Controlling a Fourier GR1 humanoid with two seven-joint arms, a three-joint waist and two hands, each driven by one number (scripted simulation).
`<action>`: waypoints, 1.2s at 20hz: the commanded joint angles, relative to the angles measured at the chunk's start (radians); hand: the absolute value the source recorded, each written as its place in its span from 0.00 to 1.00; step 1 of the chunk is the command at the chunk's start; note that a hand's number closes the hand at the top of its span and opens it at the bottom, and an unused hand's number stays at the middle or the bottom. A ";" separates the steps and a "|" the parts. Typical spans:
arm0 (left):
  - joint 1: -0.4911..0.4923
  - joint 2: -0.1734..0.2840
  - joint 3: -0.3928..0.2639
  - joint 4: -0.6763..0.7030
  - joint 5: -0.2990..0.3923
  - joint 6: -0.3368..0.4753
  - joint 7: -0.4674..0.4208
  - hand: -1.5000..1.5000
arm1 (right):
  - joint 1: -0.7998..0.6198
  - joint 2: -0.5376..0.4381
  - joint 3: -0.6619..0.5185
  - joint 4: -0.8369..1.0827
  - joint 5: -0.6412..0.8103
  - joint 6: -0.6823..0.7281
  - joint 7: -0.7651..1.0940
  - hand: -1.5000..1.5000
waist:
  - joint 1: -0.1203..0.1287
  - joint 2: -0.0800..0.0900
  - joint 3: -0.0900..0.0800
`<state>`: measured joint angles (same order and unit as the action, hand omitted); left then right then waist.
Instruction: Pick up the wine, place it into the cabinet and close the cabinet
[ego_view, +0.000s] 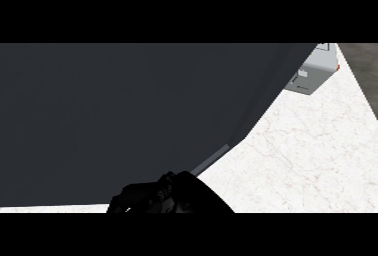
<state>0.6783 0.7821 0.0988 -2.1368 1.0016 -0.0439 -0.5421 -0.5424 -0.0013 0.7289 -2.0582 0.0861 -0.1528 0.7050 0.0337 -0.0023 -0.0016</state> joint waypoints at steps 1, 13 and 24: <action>0.032 0.012 0.092 0.017 0.072 -0.084 0.041 0.00 | -0.214 0.001 -0.082 0.144 -0.051 -0.083 0.031 1.00 | 0.007 0.001 0.000; -0.054 -0.028 0.090 0.010 0.031 -0.079 0.181 0.00 | -0.353 -0.002 -0.275 0.561 -0.077 -0.013 -0.244 1.00 | -0.023 0.006 0.002; -0.197 -0.122 -0.077 -0.043 -0.112 0.075 0.280 0.00 | -0.476 -0.071 -0.472 0.870 -0.105 0.127 -0.451 1.00 | -0.030 0.013 0.002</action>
<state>0.5624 0.6776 0.0820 -2.1764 0.9350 -0.0501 -0.3041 -0.9768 -0.0195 0.3404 -1.3333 -0.0321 -0.0487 0.3187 0.0158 -0.0110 -0.0028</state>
